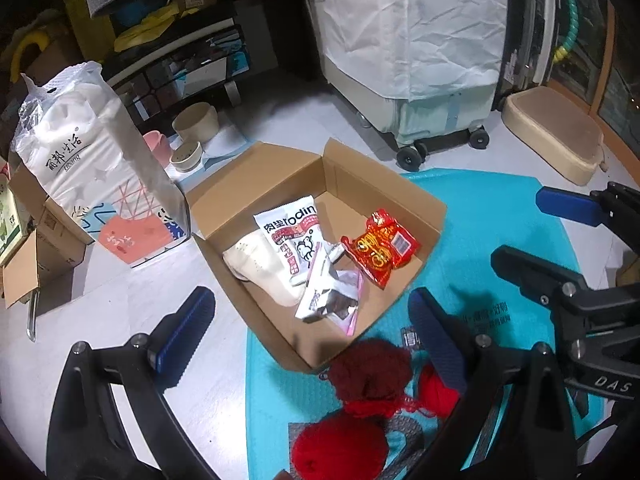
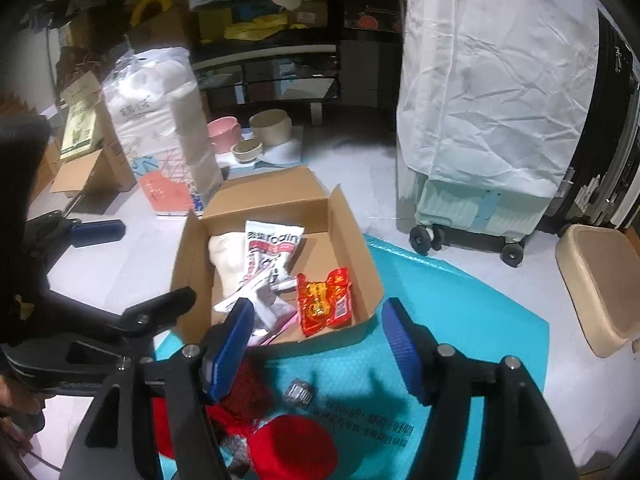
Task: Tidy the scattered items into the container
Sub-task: 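Open both tools to release the packets and withdraw from the box, then move both tools down onto the two bright red yarn balls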
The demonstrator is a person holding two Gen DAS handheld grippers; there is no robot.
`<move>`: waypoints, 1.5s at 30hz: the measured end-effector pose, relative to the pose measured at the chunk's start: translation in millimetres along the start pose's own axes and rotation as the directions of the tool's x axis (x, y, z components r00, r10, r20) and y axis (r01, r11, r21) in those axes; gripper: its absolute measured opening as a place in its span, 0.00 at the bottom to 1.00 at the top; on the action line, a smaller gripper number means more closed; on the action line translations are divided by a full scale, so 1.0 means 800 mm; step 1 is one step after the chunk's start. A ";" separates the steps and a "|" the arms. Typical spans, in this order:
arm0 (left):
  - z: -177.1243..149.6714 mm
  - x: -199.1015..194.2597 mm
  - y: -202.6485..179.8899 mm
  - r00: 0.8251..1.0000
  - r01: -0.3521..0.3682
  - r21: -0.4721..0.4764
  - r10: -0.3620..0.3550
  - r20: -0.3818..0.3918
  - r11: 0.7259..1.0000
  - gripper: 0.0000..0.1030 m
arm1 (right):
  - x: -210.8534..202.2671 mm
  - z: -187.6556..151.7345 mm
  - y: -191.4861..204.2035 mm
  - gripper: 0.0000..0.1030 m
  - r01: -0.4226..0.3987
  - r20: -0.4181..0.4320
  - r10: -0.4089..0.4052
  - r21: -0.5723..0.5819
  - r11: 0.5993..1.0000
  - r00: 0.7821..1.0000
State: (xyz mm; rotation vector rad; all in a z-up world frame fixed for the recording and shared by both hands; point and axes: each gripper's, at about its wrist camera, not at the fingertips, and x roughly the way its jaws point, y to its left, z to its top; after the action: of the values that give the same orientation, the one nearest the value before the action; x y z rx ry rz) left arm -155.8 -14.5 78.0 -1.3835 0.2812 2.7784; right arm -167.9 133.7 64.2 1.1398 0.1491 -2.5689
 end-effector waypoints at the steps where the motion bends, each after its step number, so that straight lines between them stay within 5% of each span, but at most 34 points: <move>1: -0.004 -0.002 -0.001 1.000 0.002 0.002 -0.002 -0.001 1.000 0.95 | -0.003 -0.003 0.003 0.66 0.003 -0.001 -0.003 -0.002 1.000 1.000; 29: -0.147 -0.044 -0.008 0.995 0.041 -0.039 -0.044 -0.086 0.998 0.95 | -0.056 -0.131 0.050 0.74 0.029 -0.052 -0.035 -0.103 0.994 0.998; 45: -0.213 0.005 -0.015 0.980 0.056 -0.096 -0.073 -0.186 0.994 0.95 | -0.005 -0.185 0.059 0.78 0.007 -0.142 -0.028 -0.149 0.989 0.989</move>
State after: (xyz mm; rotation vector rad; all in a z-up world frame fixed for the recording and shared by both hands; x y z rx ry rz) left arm -22.4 -31.9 -27.2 -1.6495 0.1128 2.6410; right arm -45.3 123.2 -30.9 1.2706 0.3794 -2.4429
